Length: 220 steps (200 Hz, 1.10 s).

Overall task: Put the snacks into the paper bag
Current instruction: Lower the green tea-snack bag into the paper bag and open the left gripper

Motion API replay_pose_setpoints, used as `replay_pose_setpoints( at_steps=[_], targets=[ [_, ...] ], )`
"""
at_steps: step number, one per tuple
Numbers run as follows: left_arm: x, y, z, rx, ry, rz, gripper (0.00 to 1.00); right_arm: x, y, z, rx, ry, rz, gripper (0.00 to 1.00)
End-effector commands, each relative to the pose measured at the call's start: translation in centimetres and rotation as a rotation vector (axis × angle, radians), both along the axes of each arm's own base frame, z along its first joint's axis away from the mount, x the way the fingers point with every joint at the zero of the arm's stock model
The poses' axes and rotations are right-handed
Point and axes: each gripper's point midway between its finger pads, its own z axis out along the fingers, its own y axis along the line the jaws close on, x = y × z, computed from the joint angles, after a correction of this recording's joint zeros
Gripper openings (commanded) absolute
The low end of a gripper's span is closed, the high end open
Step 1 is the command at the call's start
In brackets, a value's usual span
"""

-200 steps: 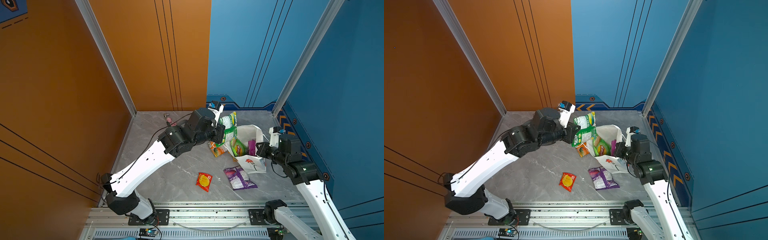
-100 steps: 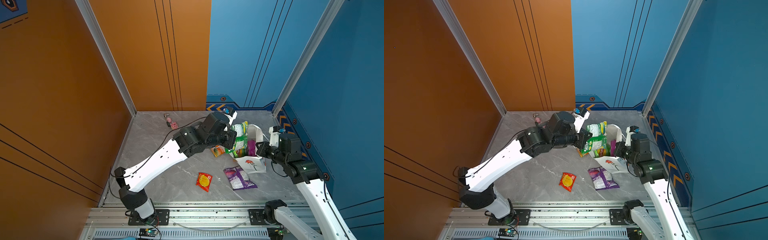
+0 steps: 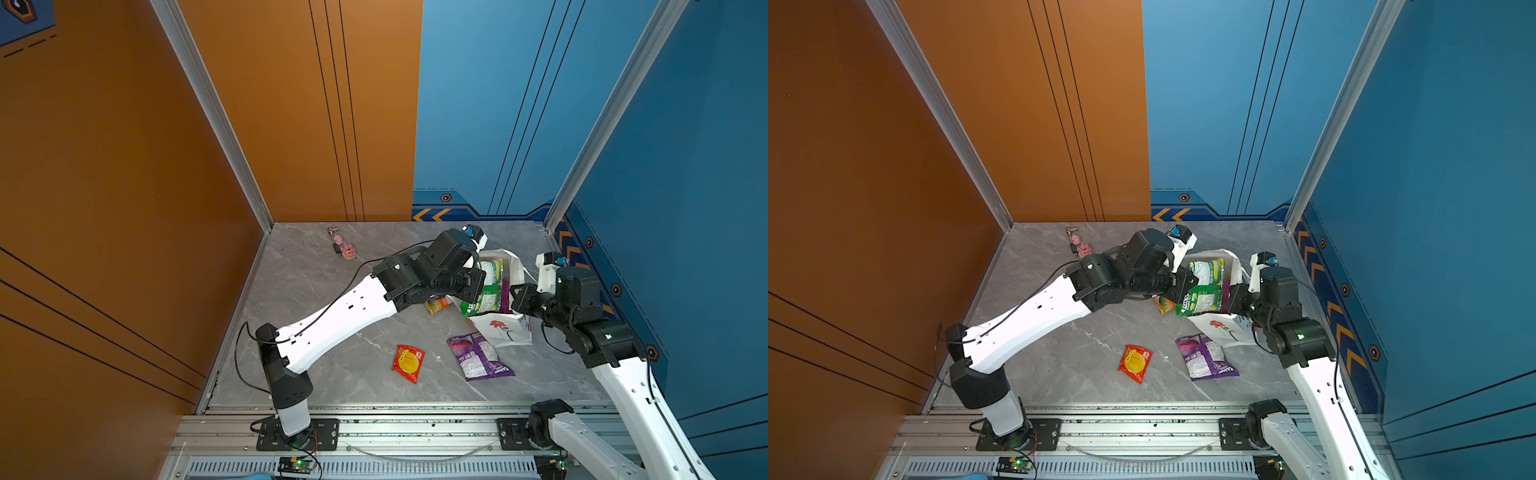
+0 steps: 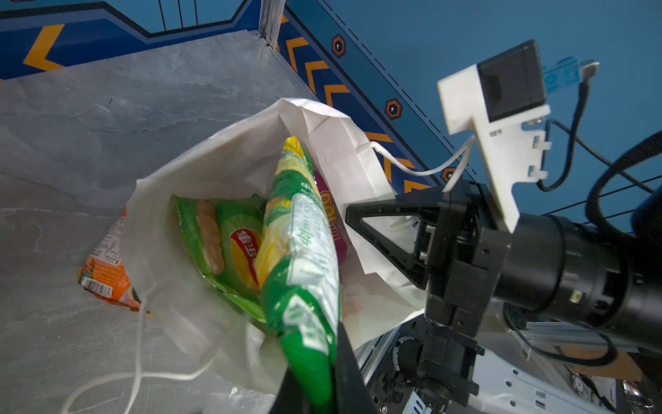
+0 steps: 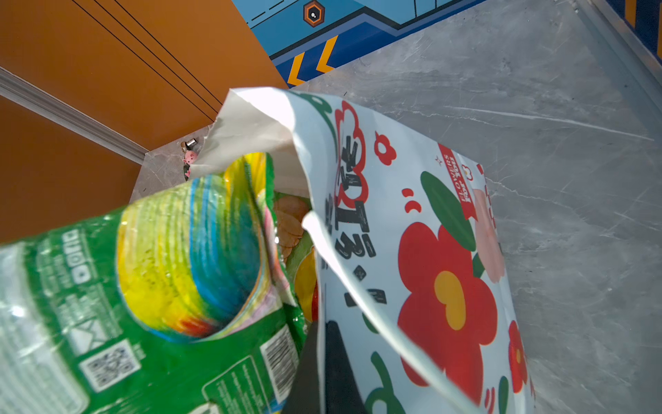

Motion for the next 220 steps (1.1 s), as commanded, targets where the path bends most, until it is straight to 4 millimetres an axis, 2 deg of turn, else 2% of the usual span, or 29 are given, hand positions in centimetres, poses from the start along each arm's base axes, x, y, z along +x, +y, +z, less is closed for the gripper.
replay_pose_setpoints(
  at_steps=[1,91,124,173,220],
  targets=[
    [-0.5,-1.6,2.6,-0.09,-0.017,-0.036,0.0,0.5,1.1,4.5,0.034,-0.156,0.053,0.0],
    [1.5,-3.0,0.2,-0.066,0.005,-0.013,0.0,-0.1,1.1,5.3,0.03,-0.176,0.056,0.0],
    [2.0,-4.2,-1.3,-0.071,0.052,-0.024,0.0,-0.1,1.0,5.3,0.026,-0.177,0.047,0.0],
    [2.5,-5.9,-2.4,-0.088,0.094,-0.043,0.0,-0.3,0.4,5.4,0.013,-0.182,0.016,0.0],
    [4.1,-6.8,-5.3,-0.076,0.156,-0.021,0.0,-0.3,-0.2,5.3,-0.002,-0.178,-0.014,0.0]
  ],
)
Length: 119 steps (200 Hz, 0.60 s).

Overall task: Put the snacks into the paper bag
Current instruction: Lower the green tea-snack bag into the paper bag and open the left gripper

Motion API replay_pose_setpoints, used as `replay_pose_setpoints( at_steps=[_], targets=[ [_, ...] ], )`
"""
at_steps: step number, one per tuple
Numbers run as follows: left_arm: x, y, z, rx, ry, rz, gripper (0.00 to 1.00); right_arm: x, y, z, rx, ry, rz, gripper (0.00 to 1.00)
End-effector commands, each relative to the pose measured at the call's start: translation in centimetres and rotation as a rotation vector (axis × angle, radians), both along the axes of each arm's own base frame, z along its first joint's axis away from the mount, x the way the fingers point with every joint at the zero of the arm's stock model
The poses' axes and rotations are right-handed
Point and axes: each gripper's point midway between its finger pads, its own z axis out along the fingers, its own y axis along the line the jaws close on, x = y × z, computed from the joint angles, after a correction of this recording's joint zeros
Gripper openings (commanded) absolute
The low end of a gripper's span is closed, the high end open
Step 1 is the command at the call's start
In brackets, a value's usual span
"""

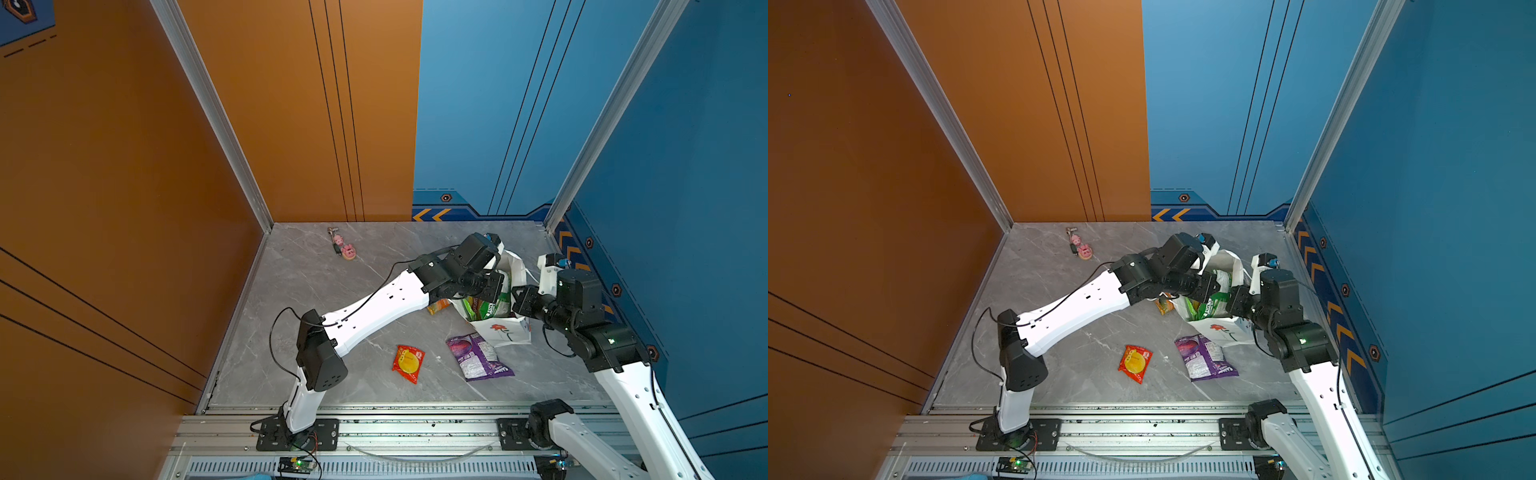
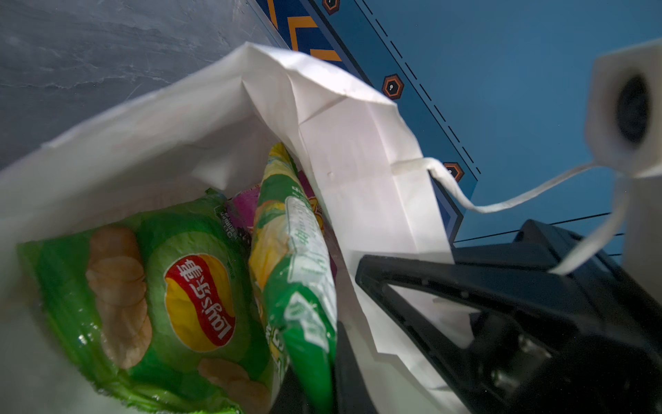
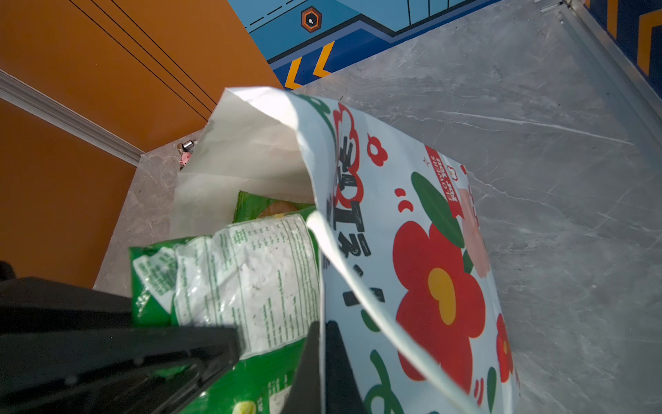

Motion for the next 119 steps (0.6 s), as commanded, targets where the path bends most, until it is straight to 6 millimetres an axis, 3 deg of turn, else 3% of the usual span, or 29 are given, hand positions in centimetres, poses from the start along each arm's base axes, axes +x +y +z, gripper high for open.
replay_pose_setpoints(
  at_steps=[1,50,119],
  targets=[
    [1.7,-1.0,0.0,-0.054,0.026,0.013,0.0,0.3,0.0,5.0,0.016,-0.164,0.001,0.0],
    [2.5,-2.4,-2.6,-0.035,0.067,0.007,0.0,0.3,-0.2,5.0,0.012,-0.159,-0.017,0.0],
    [4.2,-2.8,-6.0,0.002,0.112,0.044,0.0,0.1,-0.6,5.0,0.008,-0.158,-0.036,0.0]
  ],
)
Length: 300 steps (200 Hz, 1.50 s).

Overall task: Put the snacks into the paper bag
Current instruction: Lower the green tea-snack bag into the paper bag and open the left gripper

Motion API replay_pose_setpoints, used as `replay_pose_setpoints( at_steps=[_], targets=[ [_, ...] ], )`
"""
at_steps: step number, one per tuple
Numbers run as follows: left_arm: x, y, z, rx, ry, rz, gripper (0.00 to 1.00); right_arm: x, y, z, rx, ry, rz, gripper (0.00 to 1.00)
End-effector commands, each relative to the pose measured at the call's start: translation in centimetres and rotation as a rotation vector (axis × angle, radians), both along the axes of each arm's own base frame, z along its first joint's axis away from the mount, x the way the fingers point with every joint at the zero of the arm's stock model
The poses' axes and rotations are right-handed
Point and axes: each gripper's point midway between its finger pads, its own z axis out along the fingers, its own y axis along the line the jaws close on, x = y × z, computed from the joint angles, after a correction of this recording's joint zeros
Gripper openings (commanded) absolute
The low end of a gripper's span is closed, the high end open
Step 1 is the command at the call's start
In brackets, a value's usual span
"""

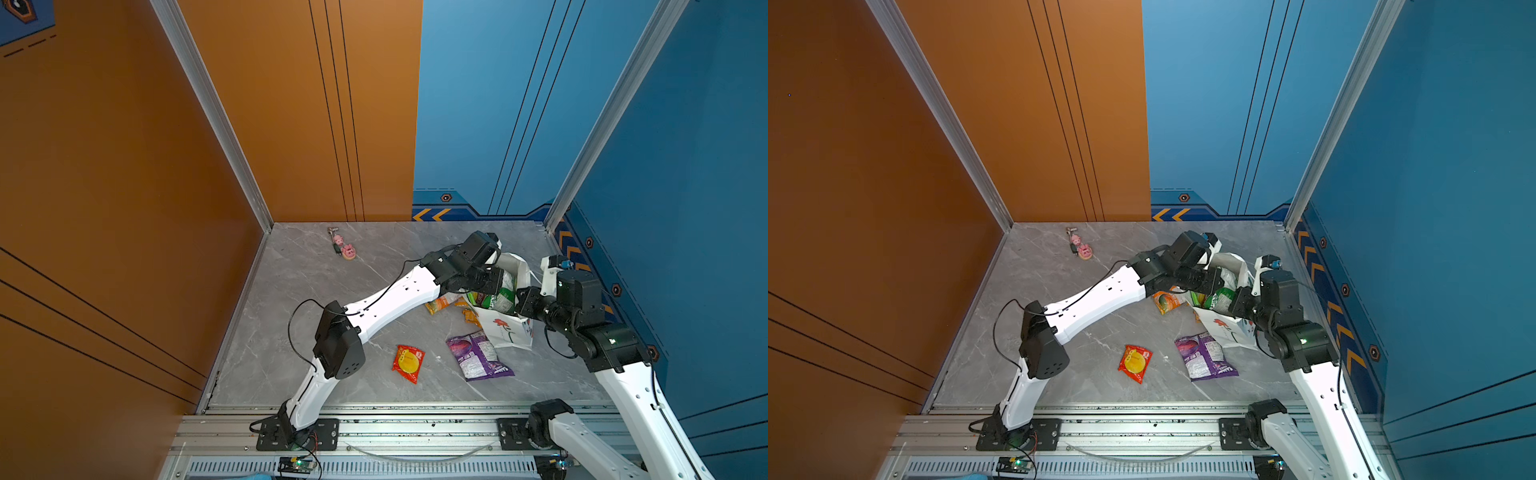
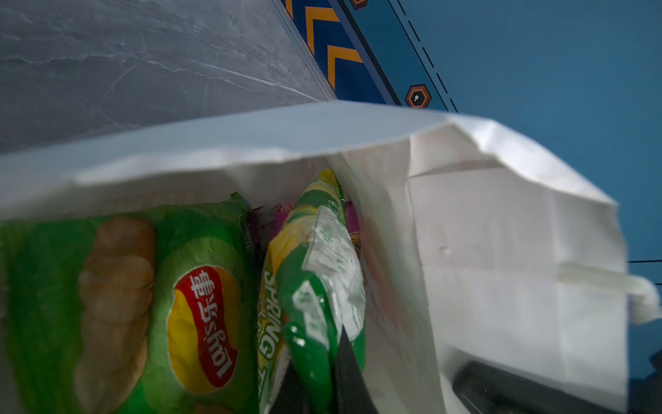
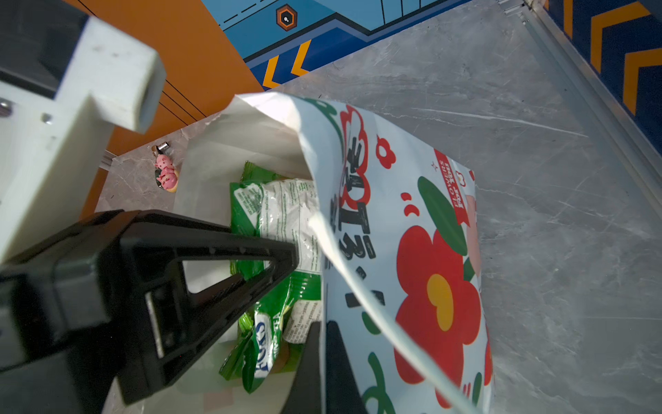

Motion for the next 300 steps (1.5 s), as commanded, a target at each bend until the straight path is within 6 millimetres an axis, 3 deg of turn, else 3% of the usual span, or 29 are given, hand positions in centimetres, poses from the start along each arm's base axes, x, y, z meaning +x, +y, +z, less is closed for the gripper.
replay_pose_setpoints(
  at_steps=[1,54,99,122,206,300],
  targets=[
    [0.5,-0.7,-1.7,0.006,0.034,0.003,0.0,0.3,0.5,5.5,0.044,-0.183,0.019,0.0],
    [1.0,-1.3,-3.5,0.025,0.062,0.009,0.04,0.3,0.3,5.3,0.034,-0.177,0.007,0.0],
    [1.3,-1.5,-3.2,0.026,0.059,0.014,0.11,0.3,-0.1,5.1,0.024,-0.174,-0.012,0.0],
    [1.3,-1.2,-2.6,0.025,0.052,0.022,0.21,0.2,-0.4,5.0,0.017,-0.173,-0.028,0.0],
    [1.4,3.2,0.4,0.08,-0.051,0.102,0.61,0.4,-1.5,4.7,0.002,-0.161,-0.082,0.0],
    [0.0,8.1,5.0,0.068,-0.156,0.159,0.81,0.4,-2.7,4.2,-0.007,-0.148,-0.144,0.0]
  ],
)
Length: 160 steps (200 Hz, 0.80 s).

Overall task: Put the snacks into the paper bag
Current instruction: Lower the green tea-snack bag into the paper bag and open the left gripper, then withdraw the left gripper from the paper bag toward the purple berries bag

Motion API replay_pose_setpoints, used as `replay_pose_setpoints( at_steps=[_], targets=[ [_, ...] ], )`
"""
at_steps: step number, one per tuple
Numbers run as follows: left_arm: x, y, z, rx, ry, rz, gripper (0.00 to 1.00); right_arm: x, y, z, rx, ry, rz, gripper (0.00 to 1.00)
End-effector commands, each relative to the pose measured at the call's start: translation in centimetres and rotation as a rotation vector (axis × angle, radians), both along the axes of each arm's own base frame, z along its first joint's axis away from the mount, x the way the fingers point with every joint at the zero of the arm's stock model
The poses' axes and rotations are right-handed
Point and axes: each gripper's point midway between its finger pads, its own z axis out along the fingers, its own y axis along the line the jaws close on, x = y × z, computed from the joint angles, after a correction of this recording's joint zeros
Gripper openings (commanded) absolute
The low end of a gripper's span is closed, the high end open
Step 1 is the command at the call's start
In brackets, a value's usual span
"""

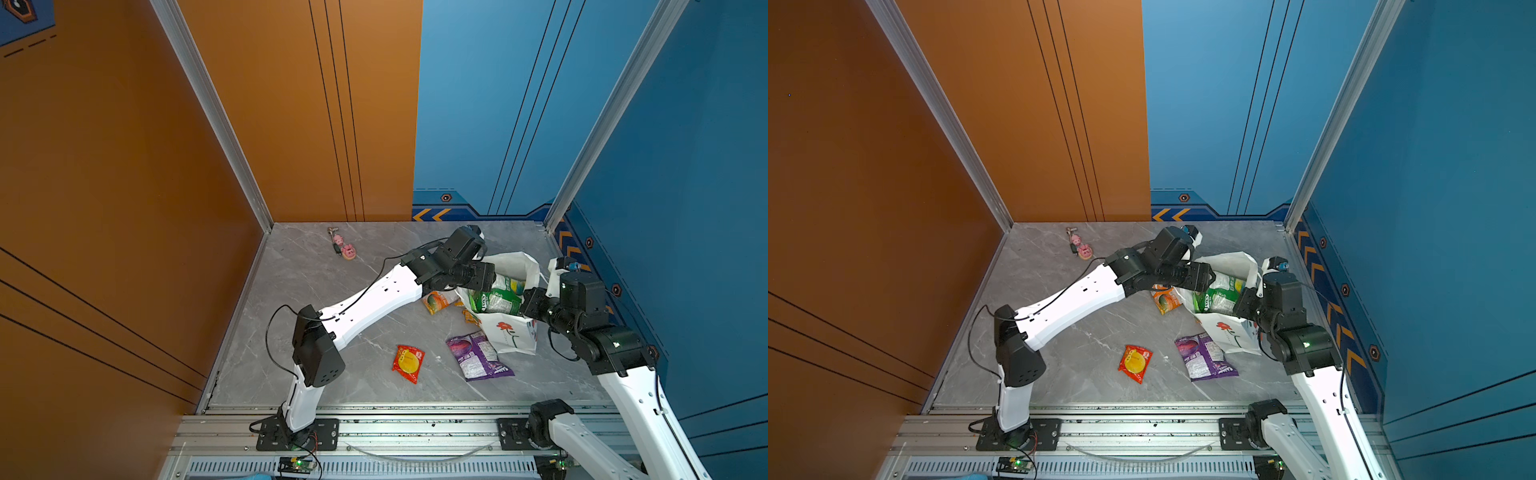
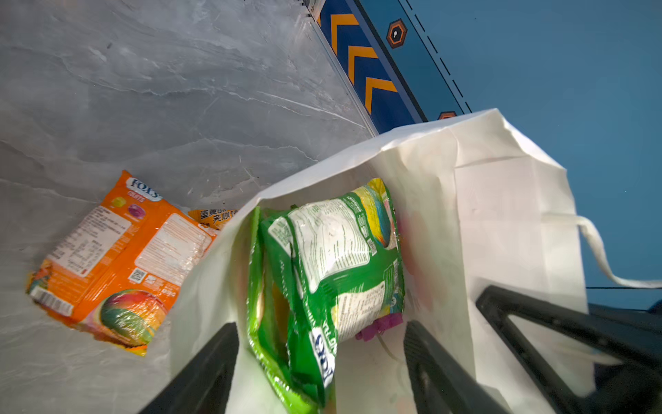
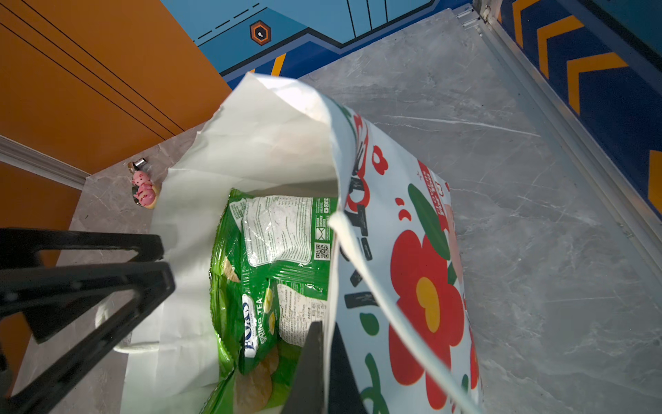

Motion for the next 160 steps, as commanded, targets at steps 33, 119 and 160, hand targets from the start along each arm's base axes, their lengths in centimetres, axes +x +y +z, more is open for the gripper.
replay_pose_setpoints(
  at_steps=[33,119,160],
  targets=[
    [-1.1,4.7,3.9,-0.032,-0.133,0.076,0.83,0.8,-1.7,3.7,0.002,-0.134,-0.094,0.0],
    [-2.2,14.7,4.2,-0.035,-0.245,0.269,0.98,0.9,-2.7,4.1,-0.04,-0.106,-0.134,0.0],
    [-3.1,19.4,2.8,-0.022,-0.248,0.369,0.98,1.0,-2.7,4.2,-0.039,-0.098,-0.136,0.0]
  ],
)
